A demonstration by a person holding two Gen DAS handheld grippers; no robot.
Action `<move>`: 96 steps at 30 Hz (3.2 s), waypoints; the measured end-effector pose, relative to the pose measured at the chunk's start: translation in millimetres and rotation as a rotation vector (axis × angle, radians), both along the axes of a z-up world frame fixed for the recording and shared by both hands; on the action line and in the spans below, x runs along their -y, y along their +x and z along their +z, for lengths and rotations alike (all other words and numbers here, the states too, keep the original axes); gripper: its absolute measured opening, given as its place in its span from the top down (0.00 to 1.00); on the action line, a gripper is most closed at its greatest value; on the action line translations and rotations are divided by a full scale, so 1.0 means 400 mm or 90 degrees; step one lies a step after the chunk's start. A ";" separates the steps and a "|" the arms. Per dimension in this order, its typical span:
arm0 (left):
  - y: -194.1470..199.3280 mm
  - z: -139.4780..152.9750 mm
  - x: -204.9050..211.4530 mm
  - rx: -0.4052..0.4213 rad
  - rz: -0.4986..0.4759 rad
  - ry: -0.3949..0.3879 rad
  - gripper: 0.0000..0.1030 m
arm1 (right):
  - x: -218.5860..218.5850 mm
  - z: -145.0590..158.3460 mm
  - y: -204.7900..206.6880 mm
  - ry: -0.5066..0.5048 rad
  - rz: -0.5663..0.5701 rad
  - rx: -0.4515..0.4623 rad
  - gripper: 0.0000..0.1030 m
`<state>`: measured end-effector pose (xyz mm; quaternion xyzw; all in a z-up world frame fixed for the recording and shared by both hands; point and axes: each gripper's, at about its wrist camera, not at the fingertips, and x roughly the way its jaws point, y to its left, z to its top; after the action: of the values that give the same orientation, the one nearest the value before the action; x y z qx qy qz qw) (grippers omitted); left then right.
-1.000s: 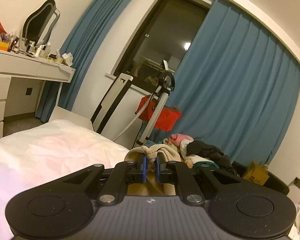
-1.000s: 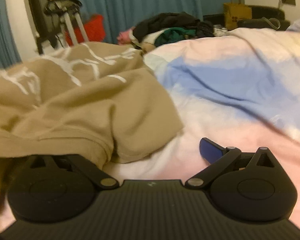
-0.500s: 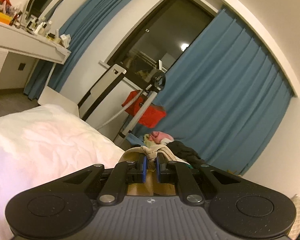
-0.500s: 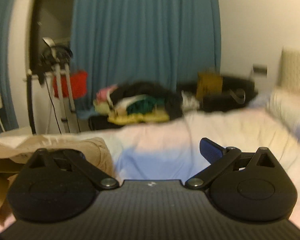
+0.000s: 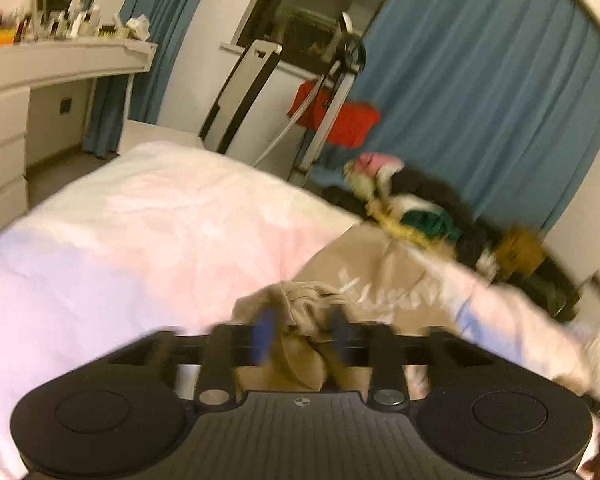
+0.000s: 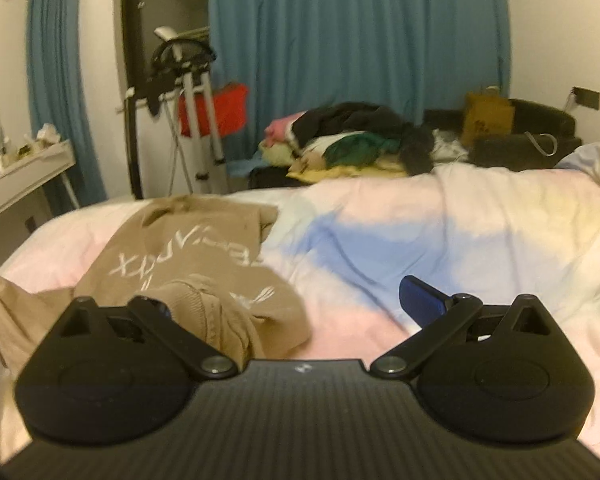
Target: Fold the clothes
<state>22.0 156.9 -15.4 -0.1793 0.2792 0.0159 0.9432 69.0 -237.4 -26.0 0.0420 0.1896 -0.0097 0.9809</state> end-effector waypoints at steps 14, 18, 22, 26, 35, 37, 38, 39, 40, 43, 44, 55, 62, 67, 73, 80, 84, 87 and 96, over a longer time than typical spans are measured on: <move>-0.217 0.032 0.155 0.089 -0.029 0.166 0.11 | -0.001 -0.072 0.050 0.054 0.054 -0.061 0.00; -0.205 0.015 0.274 0.107 -0.153 0.226 0.07 | 0.008 -0.072 0.045 0.068 0.051 -0.063 0.00; -0.178 -0.058 0.425 0.088 -0.286 0.320 0.05 | 0.009 -0.071 0.041 0.072 0.045 -0.062 0.00; -0.147 -0.148 0.516 0.045 -0.296 0.423 0.05 | 0.017 -0.072 0.035 0.082 0.036 -0.063 0.00; -0.130 -0.062 0.348 0.119 0.037 0.363 0.02 | 0.012 -0.040 -0.013 0.065 0.014 0.033 0.00; -0.145 -0.053 0.340 0.122 0.054 0.373 0.02 | 0.004 -0.023 -0.033 0.051 0.005 0.073 0.00; -0.146 -0.055 0.339 0.109 0.053 0.382 0.02 | -0.001 -0.021 -0.039 0.036 -0.002 0.083 0.00; -0.145 -0.061 0.338 0.090 0.046 0.392 0.02 | -0.006 -0.020 -0.043 0.019 -0.010 0.089 0.00; -0.143 -0.067 0.337 0.071 0.040 0.403 0.02 | -0.008 -0.026 -0.043 -0.001 -0.019 0.084 0.00; -0.154 -0.076 0.335 0.034 0.027 0.439 0.01 | 0.004 -0.039 -0.047 -0.020 -0.050 0.070 0.00; -0.160 -0.072 0.333 0.038 0.028 0.442 0.01 | 0.009 -0.042 -0.049 -0.023 -0.060 0.067 0.00; -0.207 0.032 0.201 0.125 0.142 0.266 0.00 | -0.075 -0.108 0.000 -0.127 -0.002 -0.044 0.00; -0.268 0.237 0.153 0.264 0.185 0.232 0.00 | -0.104 0.180 -0.057 -0.118 -0.034 0.129 0.00; -0.294 0.530 0.119 0.367 0.196 0.219 0.01 | -0.109 0.498 -0.123 -0.116 -0.022 0.244 0.00; -0.376 0.899 0.083 0.475 0.187 0.216 0.00 | -0.102 0.844 -0.235 -0.103 -0.001 0.362 0.00; -0.491 1.214 0.070 0.557 0.159 0.196 0.00 | -0.086 1.101 -0.363 -0.104 0.014 0.447 0.00; -0.507 1.249 0.077 0.550 0.125 0.188 0.00 | -0.073 1.115 -0.357 -0.099 0.020 0.421 0.00; -0.477 1.202 0.066 0.520 0.096 0.164 0.00 | -0.061 1.057 -0.341 -0.090 0.031 0.386 0.00; -0.131 0.921 0.012 0.384 0.065 0.127 0.00 | -0.083 0.824 -0.131 -0.121 0.031 0.262 0.00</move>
<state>-30.5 152.1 352.8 -0.0964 -0.0254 0.0364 0.9944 16.5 -204.4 303.8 -0.0544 -0.0155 0.0046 0.9984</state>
